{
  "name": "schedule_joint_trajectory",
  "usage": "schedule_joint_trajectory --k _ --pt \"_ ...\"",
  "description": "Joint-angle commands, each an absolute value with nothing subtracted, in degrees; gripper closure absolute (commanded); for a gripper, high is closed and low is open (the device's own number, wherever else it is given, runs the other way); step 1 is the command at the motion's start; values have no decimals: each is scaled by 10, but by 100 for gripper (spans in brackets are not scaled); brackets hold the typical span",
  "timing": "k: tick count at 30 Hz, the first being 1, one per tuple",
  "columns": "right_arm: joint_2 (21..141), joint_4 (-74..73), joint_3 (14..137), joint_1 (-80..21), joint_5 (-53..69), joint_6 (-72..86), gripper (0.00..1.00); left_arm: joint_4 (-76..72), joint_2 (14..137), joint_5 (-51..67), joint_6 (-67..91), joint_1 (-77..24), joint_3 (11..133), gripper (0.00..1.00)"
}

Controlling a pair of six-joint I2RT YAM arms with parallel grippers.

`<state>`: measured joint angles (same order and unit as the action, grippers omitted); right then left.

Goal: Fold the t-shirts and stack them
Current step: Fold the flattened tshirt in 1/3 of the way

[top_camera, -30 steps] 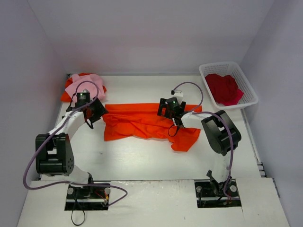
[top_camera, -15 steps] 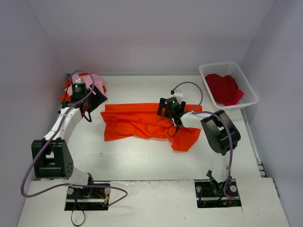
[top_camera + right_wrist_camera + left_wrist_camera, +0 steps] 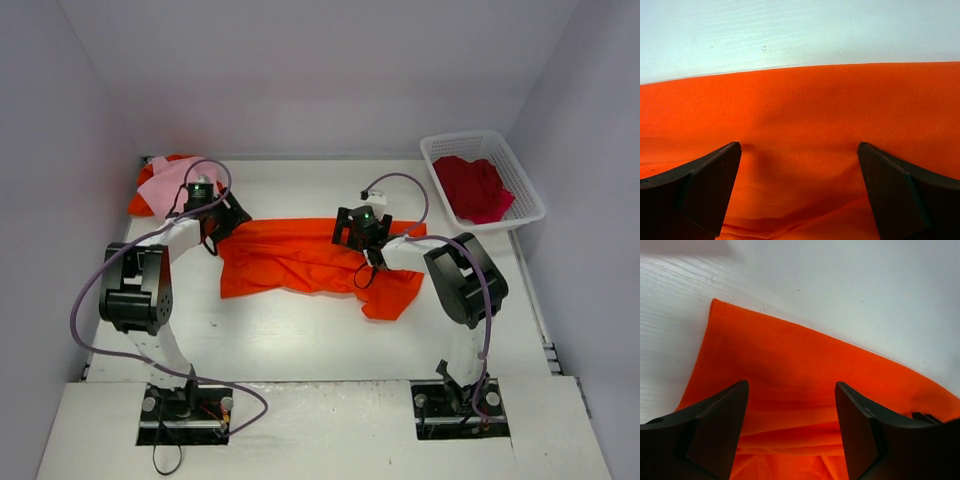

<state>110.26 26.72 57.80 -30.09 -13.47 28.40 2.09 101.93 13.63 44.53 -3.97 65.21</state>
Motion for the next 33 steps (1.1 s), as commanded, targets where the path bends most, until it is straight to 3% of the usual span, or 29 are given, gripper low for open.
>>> schedule_joint_trajectory --k 1,9,13,17,19,33 --pt "1121 210 574 -305 -121 301 0 -24 1019 125 439 -57 688 36" --pt "1104 210 571 -305 -119 299 0 -22 1041 102 424 -62 671 38" --pt "1104 209 571 -305 -119 299 0 -23 1042 98 423 -62 663 46" --pt "1107 210 570 -305 -116 301 0 -15 1040 85 413 -62 659 62" --pt "1109 210 569 -305 -116 301 0 -9 1039 77 410 -62 661 65" --pt "1096 208 562 -305 -123 299 0 -2 1044 49 393 -62 642 67"
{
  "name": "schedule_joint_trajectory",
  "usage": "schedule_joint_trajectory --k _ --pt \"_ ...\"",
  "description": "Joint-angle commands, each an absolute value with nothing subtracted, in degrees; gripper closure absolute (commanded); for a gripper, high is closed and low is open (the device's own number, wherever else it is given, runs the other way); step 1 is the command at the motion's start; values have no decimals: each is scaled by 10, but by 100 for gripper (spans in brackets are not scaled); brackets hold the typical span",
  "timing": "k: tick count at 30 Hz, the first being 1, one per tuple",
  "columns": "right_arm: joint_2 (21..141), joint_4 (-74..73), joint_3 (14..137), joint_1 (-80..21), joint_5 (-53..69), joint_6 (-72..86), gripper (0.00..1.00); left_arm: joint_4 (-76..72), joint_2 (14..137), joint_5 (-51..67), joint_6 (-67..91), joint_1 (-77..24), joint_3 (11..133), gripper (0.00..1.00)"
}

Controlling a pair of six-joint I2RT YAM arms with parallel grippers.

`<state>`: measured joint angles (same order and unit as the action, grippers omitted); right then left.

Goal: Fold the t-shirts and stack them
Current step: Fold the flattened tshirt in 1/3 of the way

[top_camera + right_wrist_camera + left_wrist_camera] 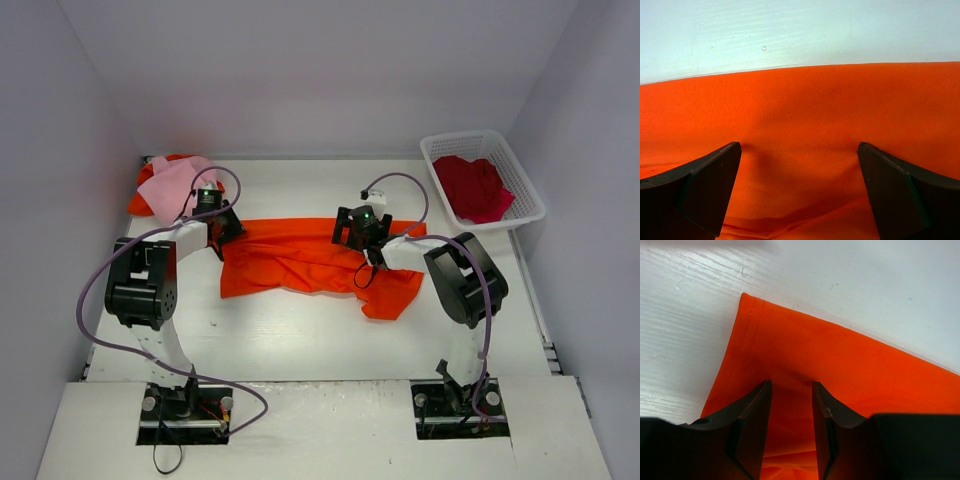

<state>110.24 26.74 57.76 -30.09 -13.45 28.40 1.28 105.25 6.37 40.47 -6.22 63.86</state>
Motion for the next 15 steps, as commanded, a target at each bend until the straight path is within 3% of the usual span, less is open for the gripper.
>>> schedule_joint_trajectory --k 1,10,13,14,15 --pt "1096 208 561 -305 -124 298 0 -2 1045 48 393 -62 642 68" --pt "1092 203 555 -305 -136 294 0 -1 1051 27 381 -61 653 91" --pt "1092 202 556 -305 -138 292 0 -1 1050 25 383 -61 652 92" --pt "1092 202 557 -305 -137 293 0 -1 1050 27 385 -60 653 89" --pt "1092 202 558 -305 -136 293 0 -1 1047 31 386 -61 654 80"
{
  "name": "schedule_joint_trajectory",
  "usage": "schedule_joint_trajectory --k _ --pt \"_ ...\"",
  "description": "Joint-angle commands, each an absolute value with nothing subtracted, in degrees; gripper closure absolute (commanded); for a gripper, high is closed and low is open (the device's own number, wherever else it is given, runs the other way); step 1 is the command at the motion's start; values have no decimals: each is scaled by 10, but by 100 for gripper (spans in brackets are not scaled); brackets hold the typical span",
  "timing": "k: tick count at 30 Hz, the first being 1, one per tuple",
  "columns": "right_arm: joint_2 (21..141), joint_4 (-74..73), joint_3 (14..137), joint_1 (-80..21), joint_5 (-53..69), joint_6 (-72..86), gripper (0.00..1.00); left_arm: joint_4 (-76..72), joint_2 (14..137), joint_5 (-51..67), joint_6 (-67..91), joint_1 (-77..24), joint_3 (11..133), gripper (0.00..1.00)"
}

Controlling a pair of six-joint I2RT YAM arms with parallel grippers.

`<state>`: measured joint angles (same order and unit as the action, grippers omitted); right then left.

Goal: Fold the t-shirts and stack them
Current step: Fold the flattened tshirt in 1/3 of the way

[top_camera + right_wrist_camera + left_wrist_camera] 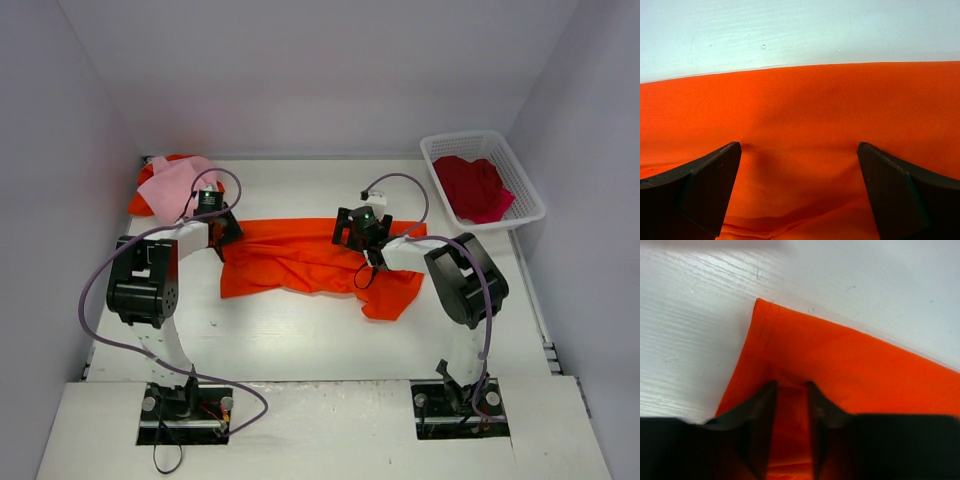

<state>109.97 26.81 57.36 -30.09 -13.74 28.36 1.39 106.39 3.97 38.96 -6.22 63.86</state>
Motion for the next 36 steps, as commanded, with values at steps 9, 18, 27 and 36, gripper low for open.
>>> schedule_joint_trajectory --k 9,18,27,36 --pt "1048 183 571 -305 -157 280 0 40 955 6 388 -64 659 23" --pt "947 123 591 -306 -189 256 0 79 833 5 392 -75 645 22" --pt "796 22 560 -340 -228 298 0 145 701 5 430 -120 550 22" --pt "692 -61 464 -444 -258 429 0 147 625 21 517 -152 424 22"
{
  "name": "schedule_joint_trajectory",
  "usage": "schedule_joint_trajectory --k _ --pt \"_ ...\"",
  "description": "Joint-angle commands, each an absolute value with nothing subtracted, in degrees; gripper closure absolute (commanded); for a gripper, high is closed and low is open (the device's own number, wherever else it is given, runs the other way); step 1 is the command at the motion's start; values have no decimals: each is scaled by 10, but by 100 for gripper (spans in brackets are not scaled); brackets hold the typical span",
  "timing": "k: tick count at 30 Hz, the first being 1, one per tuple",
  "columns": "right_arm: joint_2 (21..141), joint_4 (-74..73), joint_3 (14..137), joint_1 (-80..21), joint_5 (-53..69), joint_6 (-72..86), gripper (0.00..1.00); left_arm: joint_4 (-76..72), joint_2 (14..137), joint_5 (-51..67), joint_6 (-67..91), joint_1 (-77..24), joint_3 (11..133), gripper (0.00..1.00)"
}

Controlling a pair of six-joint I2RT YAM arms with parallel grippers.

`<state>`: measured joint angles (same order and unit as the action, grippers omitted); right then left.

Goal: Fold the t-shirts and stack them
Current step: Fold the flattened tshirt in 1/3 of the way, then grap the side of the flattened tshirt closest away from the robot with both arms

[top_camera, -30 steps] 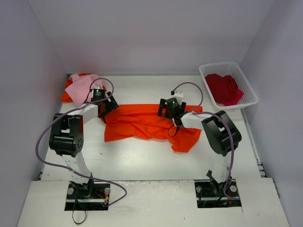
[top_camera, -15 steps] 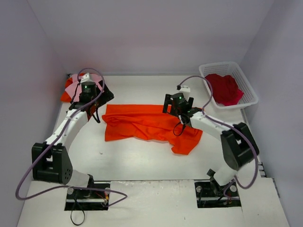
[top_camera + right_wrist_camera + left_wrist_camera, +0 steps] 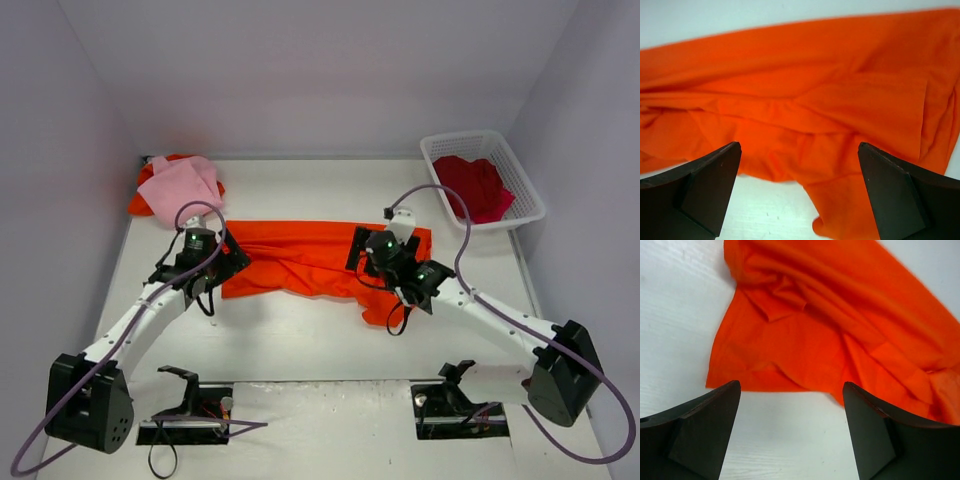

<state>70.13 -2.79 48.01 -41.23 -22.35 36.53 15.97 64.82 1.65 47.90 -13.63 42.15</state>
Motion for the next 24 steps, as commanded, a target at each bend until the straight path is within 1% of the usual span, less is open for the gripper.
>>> schedule_joint_trajectory --k 1,5,12,18,24 --pt "696 -71 460 -458 -273 441 0 149 623 19 525 -155 418 22" --pt "723 -91 446 -544 -307 513 1 153 617 20 538 -163 402 22" --pt "756 -125 426 -629 -337 605 1 166 594 18 542 -163 377 22" --pt "738 -159 395 -640 -343 659 2 163 600 23 545 -163 368 22" --pt "701 -193 380 -639 -356 686 3 158 637 31 546 -163 381 22"
